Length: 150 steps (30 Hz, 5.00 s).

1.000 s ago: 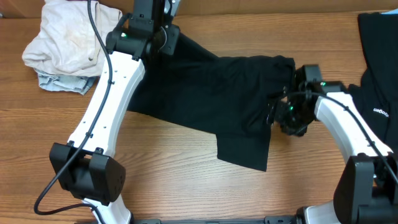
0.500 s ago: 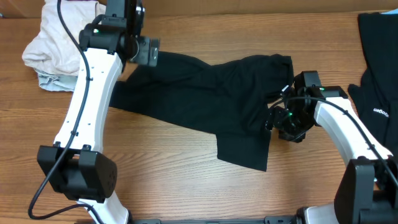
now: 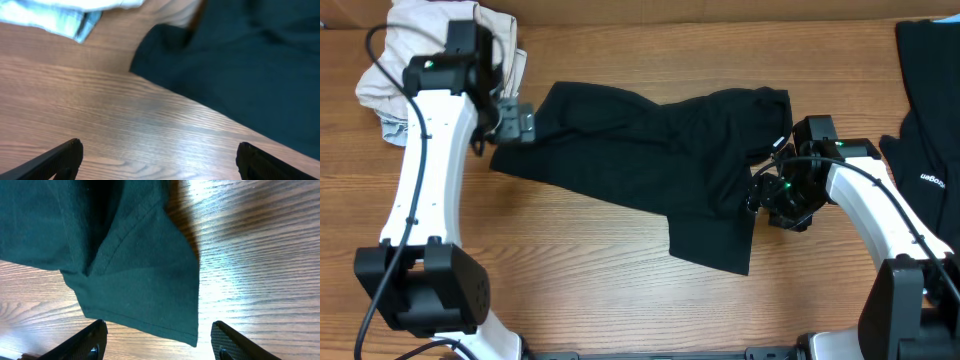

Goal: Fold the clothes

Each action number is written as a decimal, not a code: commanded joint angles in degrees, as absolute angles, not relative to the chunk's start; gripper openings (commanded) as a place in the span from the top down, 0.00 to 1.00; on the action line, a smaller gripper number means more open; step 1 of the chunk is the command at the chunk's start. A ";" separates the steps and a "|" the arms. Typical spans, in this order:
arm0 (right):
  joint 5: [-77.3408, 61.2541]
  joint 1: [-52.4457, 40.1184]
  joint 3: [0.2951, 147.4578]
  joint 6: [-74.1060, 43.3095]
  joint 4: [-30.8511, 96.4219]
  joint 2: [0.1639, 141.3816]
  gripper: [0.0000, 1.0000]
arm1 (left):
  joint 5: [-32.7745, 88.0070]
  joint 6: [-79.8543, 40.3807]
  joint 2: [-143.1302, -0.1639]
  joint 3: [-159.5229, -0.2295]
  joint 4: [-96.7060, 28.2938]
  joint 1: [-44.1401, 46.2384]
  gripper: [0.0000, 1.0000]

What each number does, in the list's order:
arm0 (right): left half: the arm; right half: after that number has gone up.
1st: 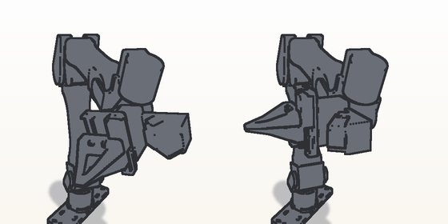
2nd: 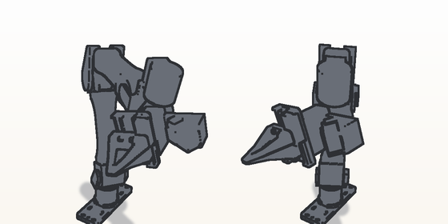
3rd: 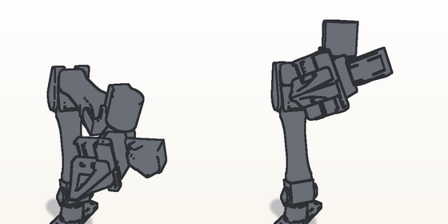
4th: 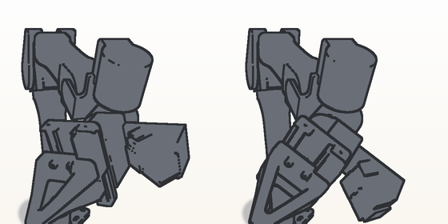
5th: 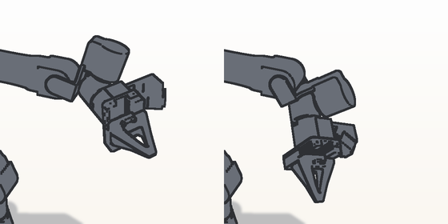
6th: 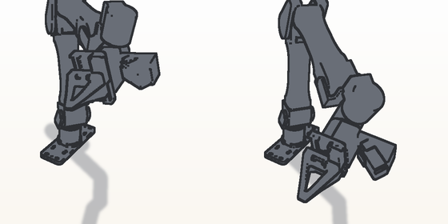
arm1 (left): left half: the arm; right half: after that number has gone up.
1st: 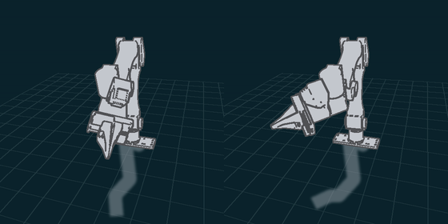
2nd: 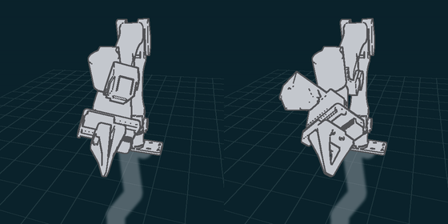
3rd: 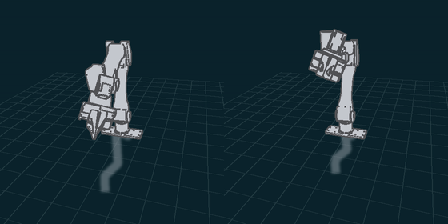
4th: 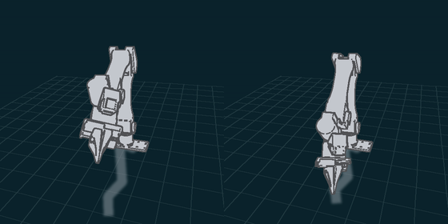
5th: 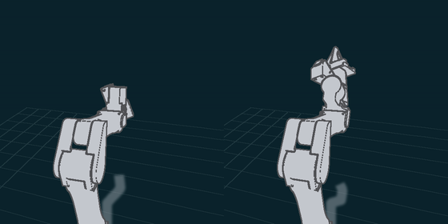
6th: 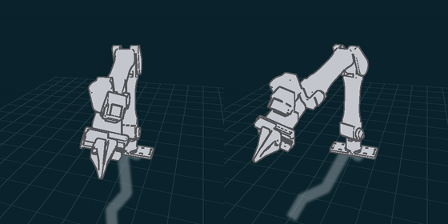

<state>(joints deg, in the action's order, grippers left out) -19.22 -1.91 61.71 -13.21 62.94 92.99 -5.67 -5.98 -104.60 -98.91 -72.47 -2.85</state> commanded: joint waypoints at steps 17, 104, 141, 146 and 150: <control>-19.62 -1.93 61.82 -12.64 60.12 91.50 0.30 | 2.35 9.98 -103.77 -70.39 -33.17 -8.78 0.14; -1.39 -26.17 43.20 -43.53 49.56 91.53 0.39 | 1.13 -6.48 -116.51 -73.03 -40.42 -9.98 0.96; -9.74 -26.20 40.29 -41.82 48.03 91.13 0.55 | 1.08 -6.46 -116.51 -73.03 -40.47 -9.98 0.96; -9.76 -26.20 40.29 -42.04 48.03 91.13 0.96 | 1.13 -6.44 -116.51 -73.03 -40.93 -10.00 0.96; -8.51 -25.52 41.65 -42.02 47.53 90.87 0.96 | 1.17 -6.44 -116.46 -73.14 -41.32 -10.00 0.96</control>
